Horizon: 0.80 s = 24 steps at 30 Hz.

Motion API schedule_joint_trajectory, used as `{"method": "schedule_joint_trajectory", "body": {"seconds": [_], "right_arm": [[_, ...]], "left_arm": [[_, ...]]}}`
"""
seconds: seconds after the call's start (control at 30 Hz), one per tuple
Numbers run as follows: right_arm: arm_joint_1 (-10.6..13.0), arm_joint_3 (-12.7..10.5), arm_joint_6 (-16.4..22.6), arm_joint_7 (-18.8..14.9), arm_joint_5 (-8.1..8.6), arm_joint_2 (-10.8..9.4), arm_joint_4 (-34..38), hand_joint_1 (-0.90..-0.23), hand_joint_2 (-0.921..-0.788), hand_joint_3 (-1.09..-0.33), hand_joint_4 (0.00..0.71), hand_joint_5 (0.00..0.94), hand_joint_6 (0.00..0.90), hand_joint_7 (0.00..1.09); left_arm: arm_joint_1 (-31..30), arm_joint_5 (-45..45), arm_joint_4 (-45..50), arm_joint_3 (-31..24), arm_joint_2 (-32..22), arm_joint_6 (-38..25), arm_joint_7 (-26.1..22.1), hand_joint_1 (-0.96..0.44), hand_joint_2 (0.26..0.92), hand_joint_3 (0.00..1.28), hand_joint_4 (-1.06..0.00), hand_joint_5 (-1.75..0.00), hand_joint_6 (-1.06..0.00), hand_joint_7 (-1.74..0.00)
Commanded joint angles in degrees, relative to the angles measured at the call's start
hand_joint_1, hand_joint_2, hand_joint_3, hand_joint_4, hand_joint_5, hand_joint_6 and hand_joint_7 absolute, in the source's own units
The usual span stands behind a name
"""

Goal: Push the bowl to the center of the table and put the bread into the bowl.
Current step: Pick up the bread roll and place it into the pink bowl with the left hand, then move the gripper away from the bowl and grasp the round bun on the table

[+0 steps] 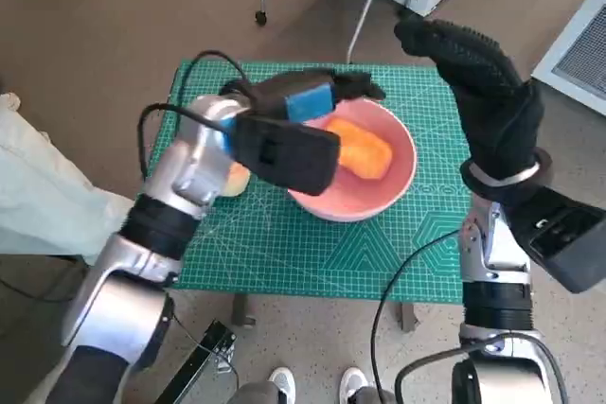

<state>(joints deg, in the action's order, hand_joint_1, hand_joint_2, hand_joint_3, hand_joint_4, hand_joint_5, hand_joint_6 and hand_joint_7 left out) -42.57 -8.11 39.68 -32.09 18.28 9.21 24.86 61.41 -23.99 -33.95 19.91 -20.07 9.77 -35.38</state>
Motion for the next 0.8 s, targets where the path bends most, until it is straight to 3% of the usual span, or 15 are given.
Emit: {"method": "schedule_joint_trajectory", "body": {"seconds": [0.03, 0.43, 0.8], "right_arm": [[1.2, 0.0, -0.3, 0.0, 0.47, -0.1, 0.4, -0.69, -0.921, -0.678, 0.241, 0.074, -0.001, 0.72], [1.0, 0.0, -0.2, -0.2, 0.5, -0.3, 0.7, -0.688, -0.921, -0.68, 0.239, 0.075, -0.001, 0.72], [0.7, 0.2, -0.3, -0.1, 0.31, -0.4, 0.7, -0.677, -0.921, -0.686, 0.235, 0.078, -0.001, 0.72]], "left_arm": [[-2.0, 3.4, 5.7, -3.8, -4.7, 1.0, -2.1, -0.2, 0.875, 0.03, -0.12, -0.02, -0.01, -0.65], [-7.5, 7.5, 19.0, -10.7, -14.3, -2.6, -5.7, -0.15, 0.89, 0.0, -0.19, 0.0, -0.25, -0.25], [-13.8, 5.3, 23.3, -11.1, -20.6, -6.4, -6.9, -0.16, 0.856, 0.0, -0.19, 0.0, -0.33, -0.12]]}}
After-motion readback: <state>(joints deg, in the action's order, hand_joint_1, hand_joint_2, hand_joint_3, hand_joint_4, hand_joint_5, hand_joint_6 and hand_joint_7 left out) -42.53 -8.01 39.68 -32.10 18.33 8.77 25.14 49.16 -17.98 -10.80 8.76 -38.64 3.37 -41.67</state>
